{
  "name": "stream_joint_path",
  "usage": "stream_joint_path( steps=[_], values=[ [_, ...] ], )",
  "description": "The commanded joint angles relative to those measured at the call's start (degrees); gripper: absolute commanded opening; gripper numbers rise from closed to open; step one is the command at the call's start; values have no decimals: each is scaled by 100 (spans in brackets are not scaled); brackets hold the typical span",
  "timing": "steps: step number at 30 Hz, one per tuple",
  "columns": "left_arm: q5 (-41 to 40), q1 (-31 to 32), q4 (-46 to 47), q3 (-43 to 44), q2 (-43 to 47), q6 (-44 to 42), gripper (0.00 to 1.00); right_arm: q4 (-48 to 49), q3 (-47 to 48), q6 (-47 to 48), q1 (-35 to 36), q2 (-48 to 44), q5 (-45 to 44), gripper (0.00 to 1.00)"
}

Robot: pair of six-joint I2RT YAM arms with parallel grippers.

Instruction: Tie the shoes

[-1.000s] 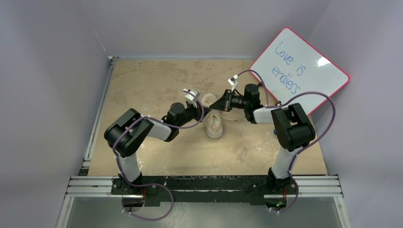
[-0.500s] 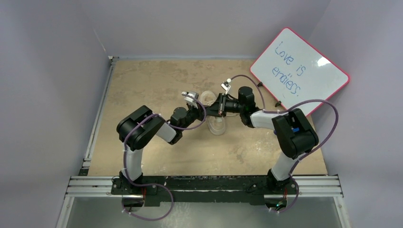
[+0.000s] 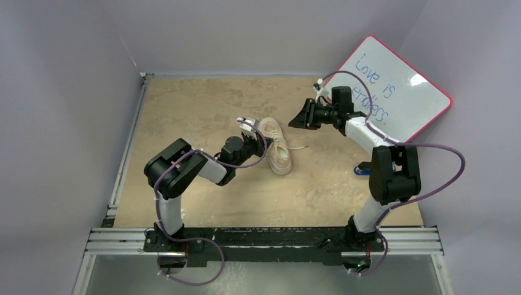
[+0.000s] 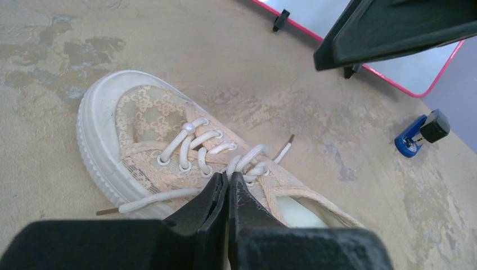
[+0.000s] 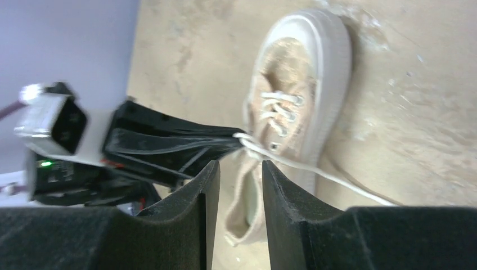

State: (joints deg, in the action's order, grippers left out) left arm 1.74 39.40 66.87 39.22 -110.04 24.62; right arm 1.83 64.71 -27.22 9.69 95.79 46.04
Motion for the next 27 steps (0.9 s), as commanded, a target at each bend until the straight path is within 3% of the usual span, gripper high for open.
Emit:
stream_joint_path(
  steps=[1, 8, 12, 19, 23, 27],
  values=[
    [-63, -28, -800, 295, 386, -106, 0, -1452, 190, 1010, 115, 346, -236, 37],
    [166, -45, -1377, 267, 630, 95, 0, -367, -1250, 135, 416, -128, -111, 26],
    [266, -84, -1431, 194, 740, 76, 0, -213, -1477, 23, 930, -131, -156, 22],
    [1042, -374, -1776, 201, 993, -427, 0, 1634, -1755, -1285, 1847, -161, 563, 21],
    [1854, -601, -1776, 281, 850, -555, 0, 827, -1655, -892, 1465, -745, 236, 30],
    [2477, -749, -1770, 275, 843, -671, 0, -70, -1218, 195, 840, -965, -183, 37]
  ],
)
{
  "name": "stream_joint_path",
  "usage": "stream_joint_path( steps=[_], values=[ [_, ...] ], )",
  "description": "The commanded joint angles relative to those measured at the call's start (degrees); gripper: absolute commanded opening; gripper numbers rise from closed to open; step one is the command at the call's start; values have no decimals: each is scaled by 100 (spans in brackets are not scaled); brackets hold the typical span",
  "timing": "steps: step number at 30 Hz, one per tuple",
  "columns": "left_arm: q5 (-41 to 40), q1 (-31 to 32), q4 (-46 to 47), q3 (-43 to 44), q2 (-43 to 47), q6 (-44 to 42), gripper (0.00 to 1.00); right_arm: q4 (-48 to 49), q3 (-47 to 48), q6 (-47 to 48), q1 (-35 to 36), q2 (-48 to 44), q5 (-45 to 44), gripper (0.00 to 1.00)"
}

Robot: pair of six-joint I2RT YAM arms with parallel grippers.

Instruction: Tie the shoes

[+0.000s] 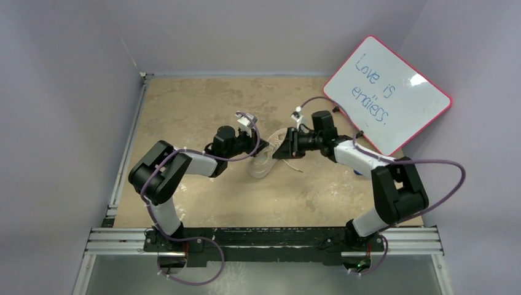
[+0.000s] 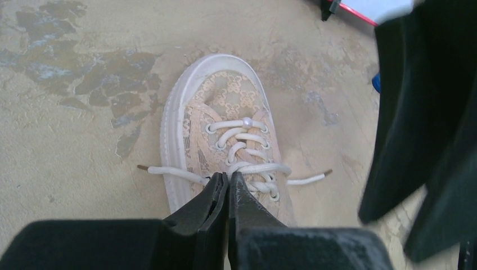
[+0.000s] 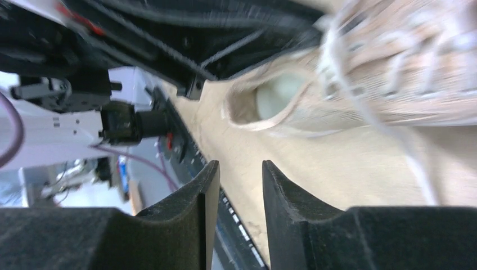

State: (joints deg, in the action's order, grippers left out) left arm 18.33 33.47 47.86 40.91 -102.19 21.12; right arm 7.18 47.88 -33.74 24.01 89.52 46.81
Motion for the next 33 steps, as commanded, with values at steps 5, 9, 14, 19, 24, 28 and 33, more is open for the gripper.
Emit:
stream_joint_path(
  steps=[5, 9, 14, 19, 24, 28, 33],
  values=[
    [1401, -265, 51, 185, 52, -504, 0, -1031, 1288, 2245, -845, 414, 303, 36],
    [1685, -289, 55, 318, -40, -583, 0, -1393, 2018, 3117, -845, 1131, 499, 26],
    [1802, -289, 127, 431, -98, -570, 0, -1658, 2155, 3950, -773, 1523, 1017, 24],
    [1876, -289, 193, 473, -155, -560, 0, -1439, 2081, 3953, -641, 1612, 1380, 23],
    [1876, -289, 180, 461, -165, -592, 0, -1197, 1986, 3823, -624, 1665, 1504, 21],
    [1884, -299, 204, 451, -160, -584, 0, -1136, 2001, 3794, -610, 1717, 1335, 20],
    [1915, -298, 259, 444, -161, -548, 0, -981, 1976, 3723, -608, 1731, 1134, 23]
  ],
)
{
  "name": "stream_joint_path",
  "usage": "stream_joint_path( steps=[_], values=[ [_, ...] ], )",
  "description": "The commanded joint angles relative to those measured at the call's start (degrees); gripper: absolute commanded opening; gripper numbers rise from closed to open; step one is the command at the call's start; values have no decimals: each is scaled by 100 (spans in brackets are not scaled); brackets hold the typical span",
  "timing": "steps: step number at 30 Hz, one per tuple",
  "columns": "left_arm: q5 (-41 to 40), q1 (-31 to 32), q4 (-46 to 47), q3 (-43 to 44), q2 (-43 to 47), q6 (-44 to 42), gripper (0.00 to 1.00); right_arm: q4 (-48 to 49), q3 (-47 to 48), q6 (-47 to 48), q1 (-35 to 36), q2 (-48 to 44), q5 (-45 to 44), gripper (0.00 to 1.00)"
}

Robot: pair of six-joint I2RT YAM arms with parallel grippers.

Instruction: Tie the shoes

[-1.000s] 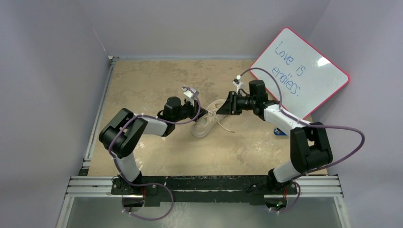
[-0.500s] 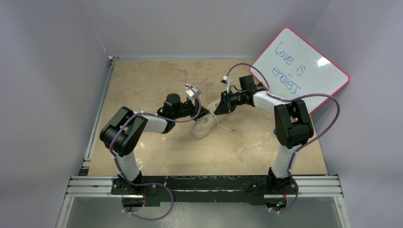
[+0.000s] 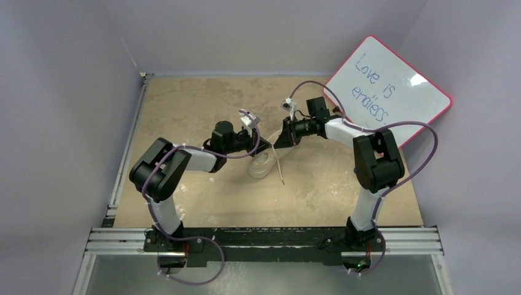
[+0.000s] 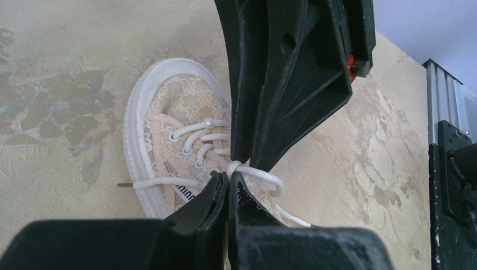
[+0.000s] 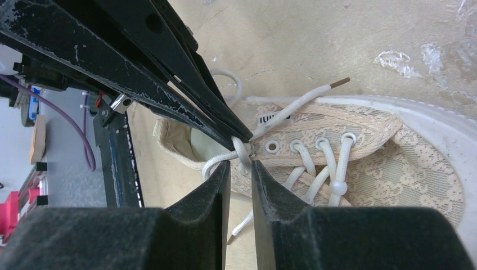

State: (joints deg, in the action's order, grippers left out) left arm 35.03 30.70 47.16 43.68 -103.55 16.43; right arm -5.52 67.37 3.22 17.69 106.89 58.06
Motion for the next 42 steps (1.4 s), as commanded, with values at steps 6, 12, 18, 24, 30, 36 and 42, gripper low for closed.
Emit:
stream_joint_path(
  steps=[6, 12, 18, 24, 30, 36, 42],
  values=[
    [258, -25, 321, 158, -38, -69, 0, 473, 36, -68, 76, 126, 49, 23],
    [229, -42, 297, 120, 9, -78, 0, 356, 63, -7, 92, 142, 29, 22],
    [219, -55, 246, 135, 36, -82, 0, 476, -83, -72, 92, 104, 90, 3],
    [56, -56, -381, 262, 56, -289, 0, 522, -193, -247, 82, -187, -34, 0],
    [29, -55, -155, 242, -90, -87, 13, 1180, -430, -695, 85, -410, 60, 0],
    [31, -49, 293, 229, -263, 199, 20, 1463, -467, -981, 91, -364, 247, 0],
    [-83, -46, 707, 255, -510, 511, 19, 1361, -419, -945, 179, -351, 376, 0]
  ],
)
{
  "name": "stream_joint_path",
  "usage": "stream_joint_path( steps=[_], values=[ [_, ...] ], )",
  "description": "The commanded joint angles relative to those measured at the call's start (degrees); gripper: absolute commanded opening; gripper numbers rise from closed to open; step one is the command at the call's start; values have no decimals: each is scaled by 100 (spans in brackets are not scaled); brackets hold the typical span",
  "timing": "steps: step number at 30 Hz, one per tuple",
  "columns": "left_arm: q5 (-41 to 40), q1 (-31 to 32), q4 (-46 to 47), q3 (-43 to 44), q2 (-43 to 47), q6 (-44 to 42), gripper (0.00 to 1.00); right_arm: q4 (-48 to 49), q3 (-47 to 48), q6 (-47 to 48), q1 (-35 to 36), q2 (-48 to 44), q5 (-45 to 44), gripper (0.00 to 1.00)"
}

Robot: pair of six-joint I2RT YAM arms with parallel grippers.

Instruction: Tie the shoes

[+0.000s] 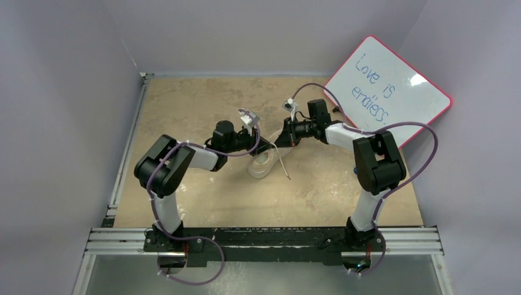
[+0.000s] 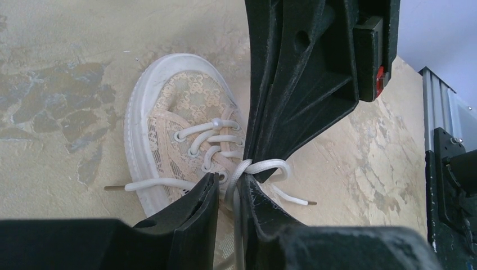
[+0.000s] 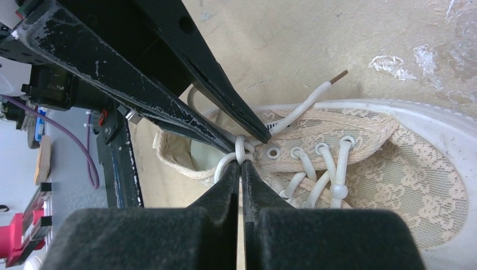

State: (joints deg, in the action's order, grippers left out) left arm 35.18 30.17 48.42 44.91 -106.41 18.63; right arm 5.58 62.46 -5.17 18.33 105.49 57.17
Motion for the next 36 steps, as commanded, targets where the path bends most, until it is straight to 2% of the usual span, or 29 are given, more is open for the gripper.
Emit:
stream_joint_path(
  steps=[1, 5, 14, 19, 25, 28, 32, 36],
  values=[
    [-107, 6, 675, 136, -272, 367, 18, 250, 47, -107, 121, -228, 499, 0],
    [-160, 6, 842, 163, -395, 439, 11, 229, -91, -100, 130, -424, 503, 0],
    [-63, 13, 772, 150, -422, 330, 5, 440, -146, -250, 263, -599, 148, 0],
    [-58, 123, 1222, 105, -551, 631, 3, 759, 6, -1027, 567, -366, -233, 0],
    [7, 258, 1660, -120, -608, 799, 1, 2095, -585, -2431, 594, -695, -730, 0],
    [22, 258, 2029, -220, -669, 1003, 0, 2130, -619, -2637, 599, -667, -616, 6],
    [34, 261, 2093, -292, -673, 932, 0, 1772, -687, -2579, 600, -793, -364, 18],
    [47, 231, 2069, -331, -670, 838, 0, 1077, -673, -2284, 546, -1068, -342, 31]
  ],
)
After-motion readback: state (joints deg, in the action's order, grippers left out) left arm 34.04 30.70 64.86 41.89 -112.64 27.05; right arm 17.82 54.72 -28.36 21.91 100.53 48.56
